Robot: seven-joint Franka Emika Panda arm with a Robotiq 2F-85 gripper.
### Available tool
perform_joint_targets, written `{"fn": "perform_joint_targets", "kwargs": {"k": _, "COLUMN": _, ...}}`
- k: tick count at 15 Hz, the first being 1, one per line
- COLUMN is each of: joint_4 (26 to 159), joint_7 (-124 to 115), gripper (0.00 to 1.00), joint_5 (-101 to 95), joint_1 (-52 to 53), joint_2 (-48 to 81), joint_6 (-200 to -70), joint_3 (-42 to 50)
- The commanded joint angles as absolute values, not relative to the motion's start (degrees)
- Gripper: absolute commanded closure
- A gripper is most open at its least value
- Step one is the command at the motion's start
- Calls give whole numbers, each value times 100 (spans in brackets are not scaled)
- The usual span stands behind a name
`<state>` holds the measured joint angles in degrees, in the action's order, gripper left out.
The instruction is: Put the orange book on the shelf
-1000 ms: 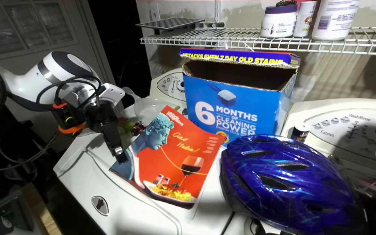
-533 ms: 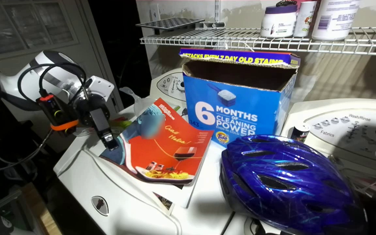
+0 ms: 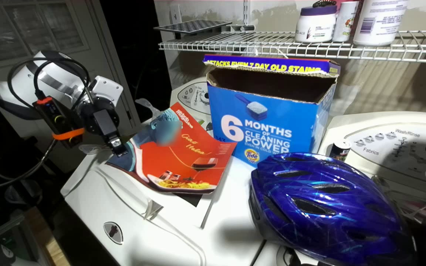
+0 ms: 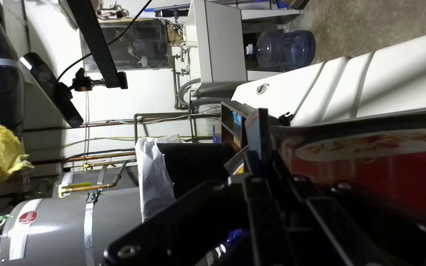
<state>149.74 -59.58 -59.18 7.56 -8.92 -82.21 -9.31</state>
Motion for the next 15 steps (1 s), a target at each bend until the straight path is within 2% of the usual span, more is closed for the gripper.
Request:
{"fn": "perform_joint_targets", "kwargs": {"k": 1, "joint_4": 14884, "joint_7": -6048, "gripper": 98, "joint_5": -5982, "joint_1": 836, "joint_2": -1277, "joint_6": -7877, "joint_3": -970}}
{"fn": "perform_joint_targets", "kwargs": {"k": 15, "joint_4": 14459, "joint_7": -5791, "gripper": 98, "joint_5": -6042, "joint_1": 996, "joint_2": -2364, "joint_6": -7027, "joint_3": -1101}}
